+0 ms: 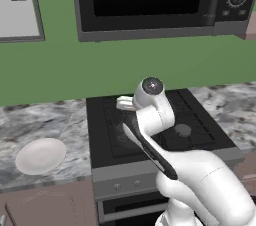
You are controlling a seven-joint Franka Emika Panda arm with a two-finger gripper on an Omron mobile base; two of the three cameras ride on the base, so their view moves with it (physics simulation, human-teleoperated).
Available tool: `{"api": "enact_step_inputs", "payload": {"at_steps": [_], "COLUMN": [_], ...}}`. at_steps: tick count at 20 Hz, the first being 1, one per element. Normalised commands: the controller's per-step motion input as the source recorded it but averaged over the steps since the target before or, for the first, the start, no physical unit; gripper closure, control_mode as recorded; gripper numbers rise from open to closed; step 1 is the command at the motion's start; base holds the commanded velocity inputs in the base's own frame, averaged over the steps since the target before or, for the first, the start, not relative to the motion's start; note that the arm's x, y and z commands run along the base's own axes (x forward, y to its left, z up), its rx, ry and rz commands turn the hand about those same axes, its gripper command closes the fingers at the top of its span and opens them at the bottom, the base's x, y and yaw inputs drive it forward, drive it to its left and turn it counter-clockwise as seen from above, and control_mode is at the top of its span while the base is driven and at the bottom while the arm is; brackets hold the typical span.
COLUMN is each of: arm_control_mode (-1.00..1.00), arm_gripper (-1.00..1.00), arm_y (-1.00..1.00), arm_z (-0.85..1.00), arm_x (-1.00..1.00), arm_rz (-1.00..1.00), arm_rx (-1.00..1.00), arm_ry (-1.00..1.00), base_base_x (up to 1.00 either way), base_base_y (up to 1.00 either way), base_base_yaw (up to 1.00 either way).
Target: Retrieve the frozen meat and place it in the pot on a burner. Then turn the burner on.
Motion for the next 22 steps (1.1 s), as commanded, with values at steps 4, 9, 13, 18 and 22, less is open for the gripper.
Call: {"api": "enact_step_inputs", "payload": {"at_steps": [4,9,13,18,22], "arm_control_mode": [-1.0,-1.0,-1.0,-1.0,-1.0], "arm_gripper": [-1.0,-1.0,-1.0,-1.0,-1.0], "arm_y": [0.0,0.0,0.0,0.0,0.0], "arm_z": [0.13,0.0,0.0,0.01,0.0], "arm_x": [-1.0,-1.0,-1.0,-0.59,0.0], "arm_rz": [0.0,0.03,0.06,0.03,0.0], "arm_rx": [-0.09,-0.09,-0.05,-0.01,0.0], "arm_ry": [-0.11,-0.04,-0.02,-0.08,0.0], "base_base_x": [0.0,0.0,0.0,0.0,0.0], "base_base_y": [0.0,0.0,0.0,0.0,0.0], "base_base_yaw": [0.0,0.0,0.0,0.0,0.0]}}
